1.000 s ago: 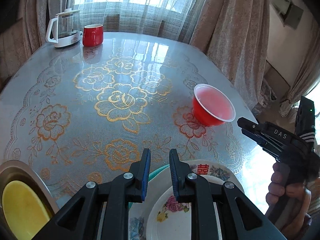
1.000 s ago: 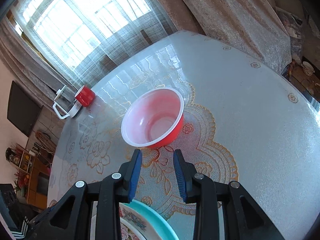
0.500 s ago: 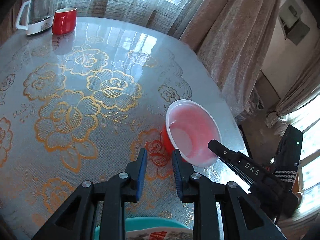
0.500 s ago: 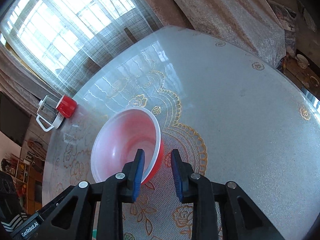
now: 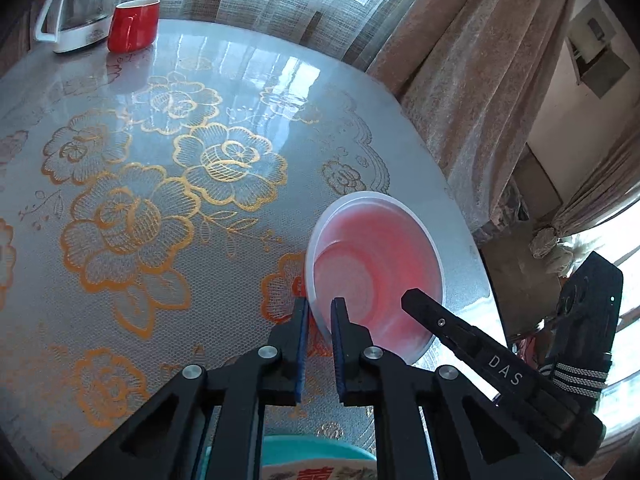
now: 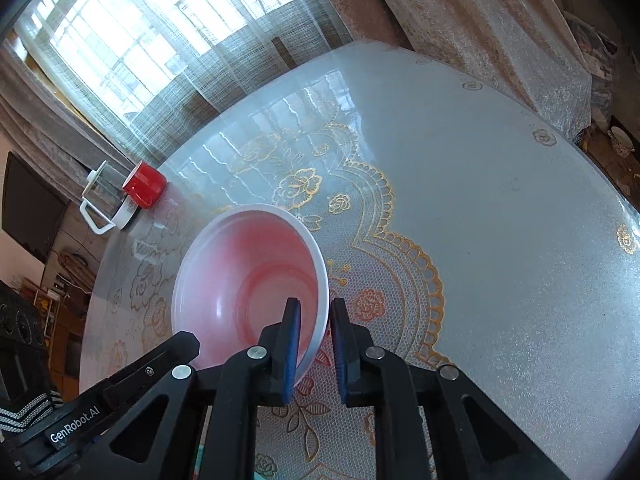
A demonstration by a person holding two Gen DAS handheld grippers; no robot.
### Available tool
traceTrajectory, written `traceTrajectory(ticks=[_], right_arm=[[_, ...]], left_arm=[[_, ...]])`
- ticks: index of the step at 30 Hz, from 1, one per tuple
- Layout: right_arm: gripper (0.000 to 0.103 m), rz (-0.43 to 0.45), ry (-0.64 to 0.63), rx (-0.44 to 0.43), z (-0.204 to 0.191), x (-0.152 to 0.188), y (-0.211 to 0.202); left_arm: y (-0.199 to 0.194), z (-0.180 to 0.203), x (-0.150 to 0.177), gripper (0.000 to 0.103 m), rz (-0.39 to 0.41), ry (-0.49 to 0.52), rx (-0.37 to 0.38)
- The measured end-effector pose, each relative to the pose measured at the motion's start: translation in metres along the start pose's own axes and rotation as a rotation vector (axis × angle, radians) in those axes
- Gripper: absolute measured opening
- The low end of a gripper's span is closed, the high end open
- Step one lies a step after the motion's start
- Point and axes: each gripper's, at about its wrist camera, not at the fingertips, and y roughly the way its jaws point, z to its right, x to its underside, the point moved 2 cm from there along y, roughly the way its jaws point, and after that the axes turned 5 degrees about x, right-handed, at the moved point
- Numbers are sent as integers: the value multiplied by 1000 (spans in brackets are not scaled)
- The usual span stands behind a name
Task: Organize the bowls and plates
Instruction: 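Carry the red bowl toward the steel bowl with the left gripper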
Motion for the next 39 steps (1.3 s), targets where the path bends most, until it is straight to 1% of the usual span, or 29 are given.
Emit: traceTrajectory(ticks=[6,9,11,12,15,17,20,22,24,27,31,32,33,35,37,39], right_arm=[[15,-61,-96,-64,-44,23,6],[17,-92,-131,-105,-64,36,9],[18,-106,-152,-127,-78,44,9],[18,-115,-158,-139,-84,47,11],[23,-140,-188,-149,-102,57,15],[25,-153,-196,-160,-111,62,17],[29,-148,-202,-164,-119,66,14],[30,-145,-200,-168,-121,68,11],[31,-140,-202,-169,-123,68,8],[31,-129,-192,-173,-120,70,4],[31,-122,-176,-170,-116,75,3],[29,-118,-184,-173,-117,77,3],[21,-114,-188,-173,-120,78,4],[17,-105,-191,-153,-122,82,4],[16,-96,-191,-158,-121,84,0],[16,-99,-184,-177,-121,85,-3]], left_arm=[[-43,-37,16,11,38,-94,-79],[-63,-51,25,11,63,-96,-119],[-72,-60,31,10,69,-87,-174],[-75,-67,35,10,67,-99,-186],[-82,-84,42,10,65,-132,-197],[-87,-92,47,10,62,-154,-187],[-94,-97,51,10,71,-161,-195],[-96,-97,52,12,76,-161,-181],[-98,-98,53,13,84,-165,-181],[-101,-95,53,15,101,-154,-163],[-100,-88,53,15,121,-93,-170],[-98,-87,52,15,122,-80,-175],[-97,-87,52,15,124,-75,-175],[-100,-86,54,15,141,-54,-180],[-106,-85,57,14,164,-29,-191],[-111,-86,59,15,170,-32,-179]])
